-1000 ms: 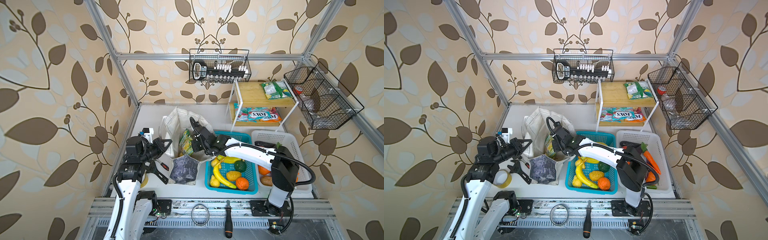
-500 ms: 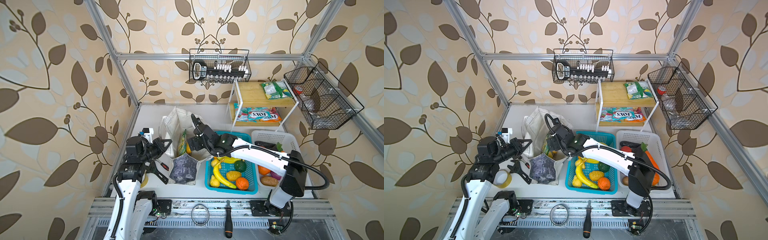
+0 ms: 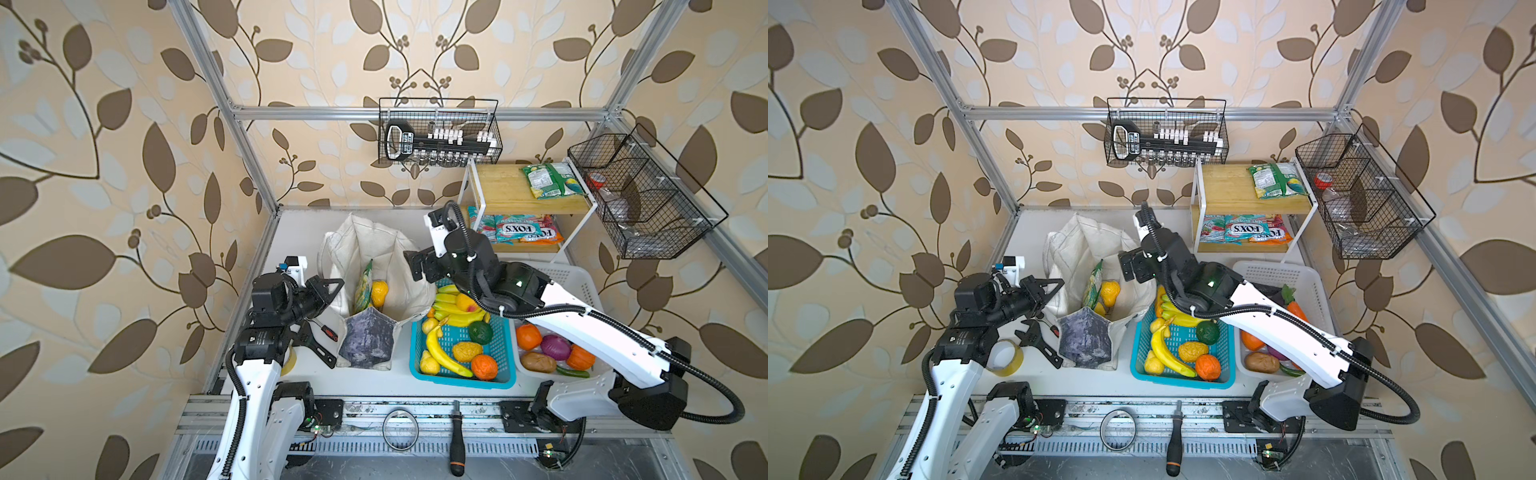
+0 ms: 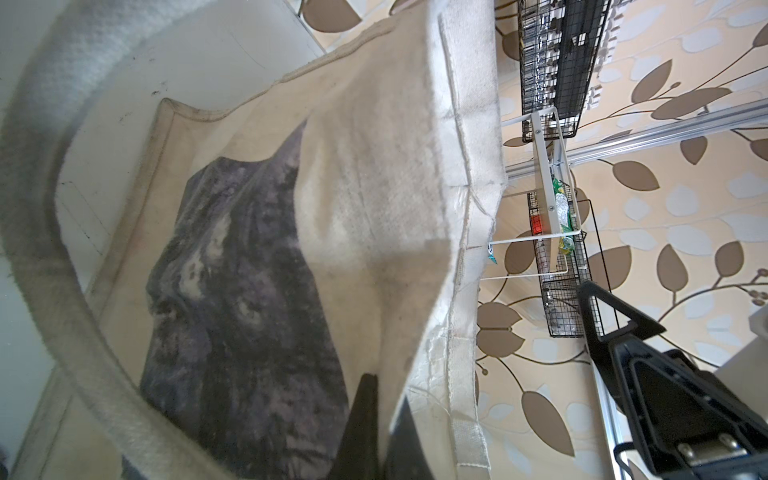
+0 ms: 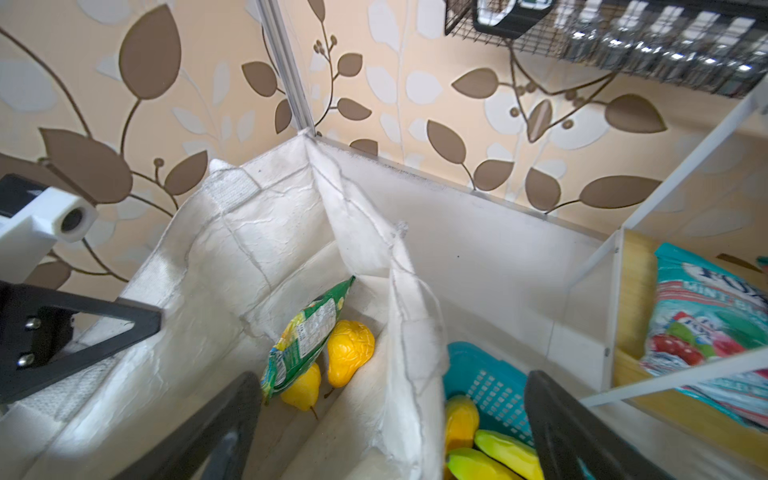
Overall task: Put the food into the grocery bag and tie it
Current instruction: 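Move the right gripper back to the shelf toward the second green candy bag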
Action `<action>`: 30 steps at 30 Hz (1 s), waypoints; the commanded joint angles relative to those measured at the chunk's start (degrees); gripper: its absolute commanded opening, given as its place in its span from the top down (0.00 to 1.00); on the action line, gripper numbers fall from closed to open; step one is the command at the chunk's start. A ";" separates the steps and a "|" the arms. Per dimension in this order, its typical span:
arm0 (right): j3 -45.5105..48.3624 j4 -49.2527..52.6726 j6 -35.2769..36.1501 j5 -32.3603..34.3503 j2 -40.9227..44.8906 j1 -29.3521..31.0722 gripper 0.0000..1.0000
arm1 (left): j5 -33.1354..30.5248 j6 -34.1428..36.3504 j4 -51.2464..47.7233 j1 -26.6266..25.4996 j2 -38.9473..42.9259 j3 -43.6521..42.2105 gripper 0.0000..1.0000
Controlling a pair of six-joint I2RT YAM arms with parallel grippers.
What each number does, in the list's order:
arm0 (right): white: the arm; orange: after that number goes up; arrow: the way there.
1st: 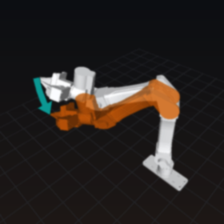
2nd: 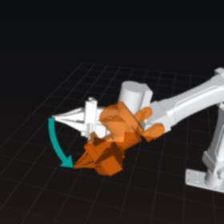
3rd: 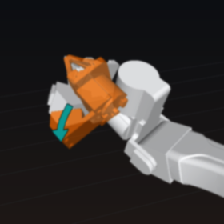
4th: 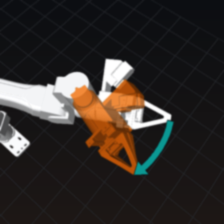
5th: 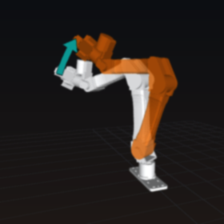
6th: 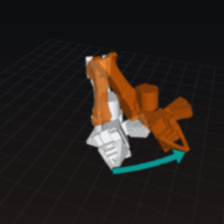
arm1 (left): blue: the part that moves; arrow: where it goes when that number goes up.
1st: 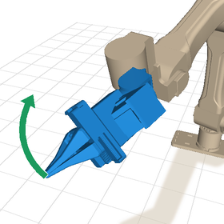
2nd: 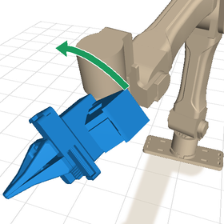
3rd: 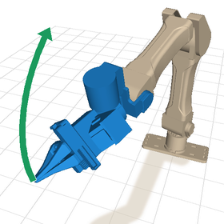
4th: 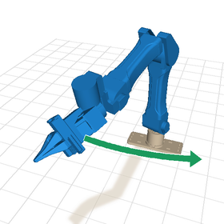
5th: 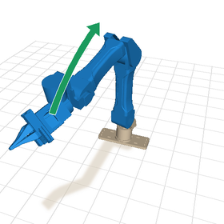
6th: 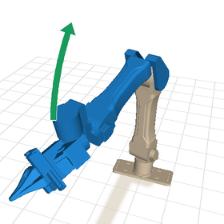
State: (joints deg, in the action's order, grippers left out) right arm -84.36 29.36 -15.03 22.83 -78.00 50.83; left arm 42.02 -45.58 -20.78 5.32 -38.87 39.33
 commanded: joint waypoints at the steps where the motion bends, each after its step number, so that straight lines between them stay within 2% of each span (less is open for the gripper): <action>1: -3.16 4.41 2.49 -5.30 4.58 -5.41 0.00 | 1.21 0.99 1.30 0.30 0.25 1.97 1.00; 5: -7.09 7.37 2.67 -8.97 7.65 -15.33 0.00 | 1.00 0.90 1.62 0.22 0.22 2.39 1.00; 9: -9.93 9.31 -0.37 -16.57 7.60 -29.85 0.01 | 1.40 0.15 2.76 0.28 0.27 2.19 1.00; 12: -11.51 10.03 -1.32 -17.20 6.91 -36.81 0.02 | 1.90 -0.26 3.06 0.30 0.32 2.06 1.00; 18: -14.77 12.50 -2.57 -16.57 4.04 -45.87 0.08 | 2.30 -0.47 3.44 0.29 1.26 1.10 1.00; 20: -14.55 12.45 -2.85 -14.44 3.65 -47.05 0.10 | 2.78 -0.63 3.68 0.29 1.23 0.85 1.00; 23: -14.34 12.78 -3.67 -15.36 3.00 -48.84 0.11 | 2.93 -1.27 4.76 0.23 1.34 0.30 1.00; 30: -15.47 10.54 -7.65 -26.30 -0.61 -55.57 0.26 | 2.66 -1.53 4.65 0.30 1.17 0.48 1.00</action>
State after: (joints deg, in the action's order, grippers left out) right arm -97.76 40.58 -20.97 1.78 -76.84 -3.18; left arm 43.07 -46.96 -20.12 5.32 -38.30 39.33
